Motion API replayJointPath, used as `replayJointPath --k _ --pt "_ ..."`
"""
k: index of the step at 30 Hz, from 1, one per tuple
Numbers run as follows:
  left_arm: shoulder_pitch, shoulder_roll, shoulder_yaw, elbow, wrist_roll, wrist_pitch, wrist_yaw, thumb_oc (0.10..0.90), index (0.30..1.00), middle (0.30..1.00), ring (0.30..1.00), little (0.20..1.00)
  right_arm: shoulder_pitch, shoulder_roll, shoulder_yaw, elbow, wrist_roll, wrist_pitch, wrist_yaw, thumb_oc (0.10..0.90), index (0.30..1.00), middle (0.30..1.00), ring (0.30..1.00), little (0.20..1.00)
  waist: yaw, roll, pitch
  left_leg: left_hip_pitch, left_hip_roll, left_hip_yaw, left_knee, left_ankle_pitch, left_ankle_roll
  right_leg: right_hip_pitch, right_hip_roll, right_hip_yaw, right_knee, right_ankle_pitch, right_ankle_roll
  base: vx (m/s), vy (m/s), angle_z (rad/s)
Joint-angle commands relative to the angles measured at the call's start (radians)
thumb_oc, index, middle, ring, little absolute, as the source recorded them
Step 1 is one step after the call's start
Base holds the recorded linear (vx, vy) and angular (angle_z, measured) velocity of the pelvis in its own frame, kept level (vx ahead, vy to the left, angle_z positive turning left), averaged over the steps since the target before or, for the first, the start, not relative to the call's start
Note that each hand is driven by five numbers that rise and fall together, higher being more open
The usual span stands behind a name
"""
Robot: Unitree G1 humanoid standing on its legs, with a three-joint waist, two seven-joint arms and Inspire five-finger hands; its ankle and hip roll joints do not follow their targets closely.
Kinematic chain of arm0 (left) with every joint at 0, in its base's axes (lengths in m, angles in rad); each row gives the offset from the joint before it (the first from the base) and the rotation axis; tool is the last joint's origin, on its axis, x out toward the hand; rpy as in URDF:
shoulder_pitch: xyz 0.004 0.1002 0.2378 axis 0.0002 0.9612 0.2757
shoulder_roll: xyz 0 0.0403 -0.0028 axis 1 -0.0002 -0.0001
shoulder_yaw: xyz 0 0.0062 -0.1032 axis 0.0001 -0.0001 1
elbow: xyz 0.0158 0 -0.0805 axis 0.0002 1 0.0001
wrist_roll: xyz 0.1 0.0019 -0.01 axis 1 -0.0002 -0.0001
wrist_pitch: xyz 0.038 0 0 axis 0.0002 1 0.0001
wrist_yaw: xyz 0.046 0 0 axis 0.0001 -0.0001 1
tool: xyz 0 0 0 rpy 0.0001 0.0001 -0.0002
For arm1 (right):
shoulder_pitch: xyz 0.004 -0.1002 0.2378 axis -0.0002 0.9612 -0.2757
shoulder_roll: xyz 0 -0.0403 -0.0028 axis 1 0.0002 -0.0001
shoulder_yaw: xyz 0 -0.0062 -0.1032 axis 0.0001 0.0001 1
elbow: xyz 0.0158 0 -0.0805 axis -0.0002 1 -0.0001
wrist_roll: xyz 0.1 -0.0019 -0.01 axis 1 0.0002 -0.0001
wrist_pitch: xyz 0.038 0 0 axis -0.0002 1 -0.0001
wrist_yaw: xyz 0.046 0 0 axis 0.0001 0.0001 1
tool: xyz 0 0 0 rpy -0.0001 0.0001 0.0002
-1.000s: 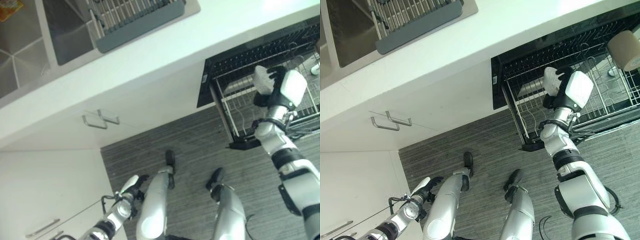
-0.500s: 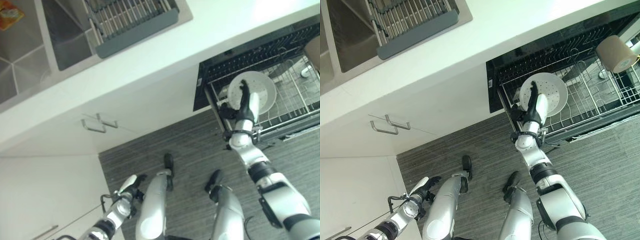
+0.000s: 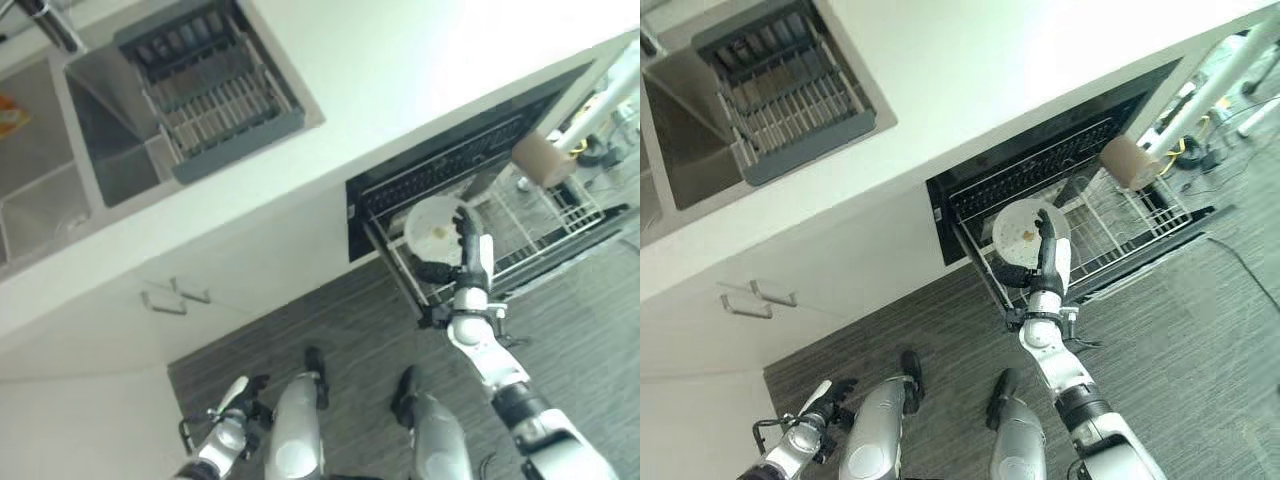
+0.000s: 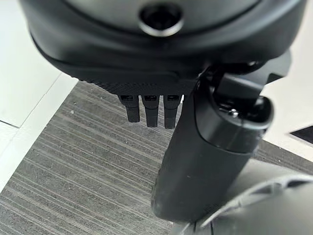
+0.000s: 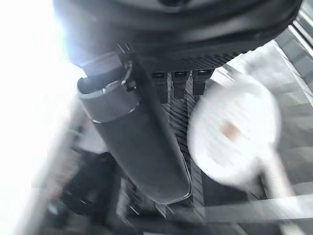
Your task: Place the dishes in the dishwasher.
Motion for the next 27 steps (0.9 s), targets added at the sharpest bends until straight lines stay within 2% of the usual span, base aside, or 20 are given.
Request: replayJointPath --k 1,5,8,11,12,13,15,17,18,20,21,22,23,24,25,26,27 --pt "0.070 -0.075 -0.012 0.016 -0.043 -0.027 -0.008 0.800 0.900 0.900 0.900 0.900 -0.010 -0.068 -0.086 -0.160 -0.120 -0.272 -0.101 0.800 0.900 0.900 0.900 0.900 -0.010 0.033 -0.100 0.047 0.018 -0.036 -0.053 -0.037 -0.037 0.034 0.008 0.031 0.068 -0.132 0.026 0.13 -0.014 -0.07" --pt "0.123 -0.083 0.035 0.054 -0.041 -0.053 -0.005 0.800 0.900 0.900 0.900 0.900 0.110 -0.113 -0.197 -0.329 -0.102 -0.427 -0.122 0.800 0.900 0.900 0.900 0.900 -0.040 0.019 -0.134 0.068 0.029 -0.015 -0.053 -0.050 -0.040 0.067 0.011 0.036 0.024 -0.124 0.033 0.09 -0.007 -0.10" --pt "0.144 -0.082 0.060 0.068 -0.055 -0.056 -0.007 0.800 0.900 0.900 0.900 0.900 0.182 -0.148 -0.292 -0.401 -0.113 -0.475 -0.169 0.800 0.900 0.900 0.900 0.900 -0.061 0.014 -0.149 0.079 0.036 -0.001 -0.053 -0.058 -0.040 0.073 0.012 0.042 0.017 -0.126 0.036 0.05 -0.004 -0.13" --pt "0.163 -0.085 0.088 0.072 -0.083 -0.048 -0.019 0.800 0.900 0.900 0.900 0.900 0.244 -0.167 -0.386 -0.422 -0.150 -0.469 -0.261 0.800 0.900 0.900 0.900 0.900 -0.080 0.009 -0.162 0.092 0.039 0.013 -0.053 -0.066 -0.038 0.080 0.012 0.046 0.016 -0.128 0.037 0.06 -0.019 -0.12" --pt "0.171 -0.085 0.105 0.079 -0.102 -0.045 -0.029 0.800 0.900 0.900 0.900 0.900 0.281 -0.179 -0.449 -0.411 -0.180 -0.424 -0.340 0.800 0.900 0.900 0.900 0.900 -0.091 0.002 -0.167 0.100 0.041 0.022 -0.053 -0.072 -0.036 0.083 0.011 0.049 0.016 -0.129 0.039 0.07 -0.038 -0.20" --pt "0.176 -0.086 0.113 0.081 -0.108 -0.045 -0.032 0.800 0.900 0.900 0.900 0.900 0.301 -0.182 -0.489 -0.392 -0.173 -0.400 -0.360 0.800 0.900 0.900 0.900 0.900 -0.096 -0.001 -0.168 0.104 0.041 0.027 -0.053 -0.075 -0.036 0.084 0.009 0.050 0.016 -0.130 0.040 0.07 -0.058 -0.12" --pt "0.185 -0.082 0.128 0.079 -0.118 -0.045 -0.038 0.800 0.900 0.900 0.900 0.900 0.356 -0.172 -0.602 -0.306 -0.086 -0.376 -0.418 0.800 0.900 0.900 0.900 0.900 -0.109 -0.010 -0.167 0.109 0.041 0.036 -0.053 -0.080 -0.034 0.078 0.006 0.049 0.021 -0.130 0.044 0.01 -0.050 -0.02" --pt "0.183 -0.078 0.125 0.082 -0.132 -0.048 -0.040 0.800 0.900 0.900 0.900 0.900 0.377 -0.167 -0.656 -0.248 -0.009 -0.401 -0.454 0.800 0.900 0.900 0.900 0.900 -0.114 -0.012 -0.160 0.108 0.040 0.040 -0.053 -0.082 -0.032 0.068 0.003 0.050 0.031 -0.133 0.044 -0.03 -0.009 -0.01" --pt "0.170 -0.075 0.116 0.085 -0.149 -0.045 -0.037 0.800 0.900 0.900 0.900 0.900 0.407 -0.163 -0.727 -0.166 -0.184 -0.372 -0.565 0.800 0.900 0.900 0.900 0.900 -0.120 -0.012 -0.147 0.106 0.039 0.043 -0.053 -0.085 -0.030 0.053 -0.001 0.049 0.051 -0.137 0.046 -0.05 -0.009 -0.06" --pt "0.162 -0.073 0.110 0.087 -0.153 -0.044 -0.035 0.800 0.900 0.900 0.900 0.900 0.420 -0.175 -0.732 -0.134 -0.245 -0.354 -0.597 0.800 0.900 0.900 0.900 0.900 -0.123 -0.011 -0.141 0.104 0.035 0.047 -0.053 -0.086 -0.026 0.045 -0.002 0.051 0.061 -0.139 0.047 -0.06 -0.009 -0.08" --pt "0.158 -0.071 0.105 0.085 -0.160 -0.040 -0.036 0.800 0.900 0.900 0.900 0.900 0.428 -0.180 -0.733 -0.110 -0.237 -0.329 -0.579 0.800 0.900 0.900 0.900 0.900 -0.125 -0.010 -0.137 0.103 0.033 0.049 -0.053 -0.088 -0.023 0.039 -0.004 0.054 0.066 -0.140 0.048 -0.05 -0.007 -0.12" --pt "0.154 -0.071 0.101 0.086 -0.164 -0.039 -0.036 0.800 0.900 0.900 0.900 0.900 0.430 -0.181 -0.733 -0.072 -0.181 -0.341 -0.553 0.800 0.900 0.900 0.900 0.900 -0.127 -0.009 -0.134 0.103 0.031 0.051 -0.053 -0.089 -0.020 0.036 -0.004 0.056 0.070 -0.141 0.047 -0.04 -0.007 -0.14" --pt "0.151 -0.069 0.096 0.091 -0.168 -0.043 -0.035 0.800 0.900 0.900 0.900 0.900 0.432 -0.179 -0.734 -0.002 -0.125 -0.368 -0.530 0.800 0.900 0.900 0.900 0.900 -0.127 -0.009 -0.131 0.103 0.030 0.054 -0.053 -0.090 -0.020 0.034 -0.003 0.057 0.073 -0.142 0.047 -0.05 -0.006 -0.12" --pt "0.140 -0.071 0.079 0.101 -0.190 -0.050 -0.030 0.800 0.900 0.900 0.900 0.900 0.428 -0.166 -0.734 0.154 -0.030 -0.432 -0.476 0.800 0.900 0.900 0.900 0.900 -0.125 -0.007 -0.125 0.100 0.027 0.056 -0.053 -0.091 -0.020 0.029 -0.005 0.058 0.078 -0.145 0.045 0.04 0.006 -0.04" --pt "0.138 -0.072 0.075 0.106 -0.196 -0.053 -0.029 0.800 0.900 0.900 0.900 0.900 0.427 -0.163 -0.730 0.187 -0.017 -0.434 -0.459 0.800 0.900 0.900 0.900 0.900 -0.125 -0.010 -0.127 0.109 0.018 0.044 -0.053 -0.109 -0.029 0.035 -0.008 0.075 0.082 -0.166 0.054 0.00 0.000 0.00" --pt "0.135 -0.070 0.071 0.106 -0.201 -0.055 -0.028 0.800 0.900 0.900 0.900 0.900 0.425 -0.163 -0.728 0.218 -0.008 -0.444 -0.442 0.800 0.900 0.900 0.900 0.900 -0.124 -0.006 -0.120 0.101 0.024 0.056 -0.053 -0.091 -0.021 0.026 -0.008 0.059 0.085 -0.148 0.045 0.06 0.041 0.01" --pt "0.128 -0.073 0.056 0.103 -0.209 -0.056 -0.024 0.800 0.900 0.900 0.900 0.900 0.413 -0.163 -0.709 0.270 0.002 -0.433 -0.409 0.800 0.900 0.900 0.900 0.900 -0.120 -0.004 -0.117 0.107 0.012 0.043 -0.053 -0.108 -0.029 0.031 -0.013 0.075 0.089 -0.169 0.051 -0.08 0.068 0.03"
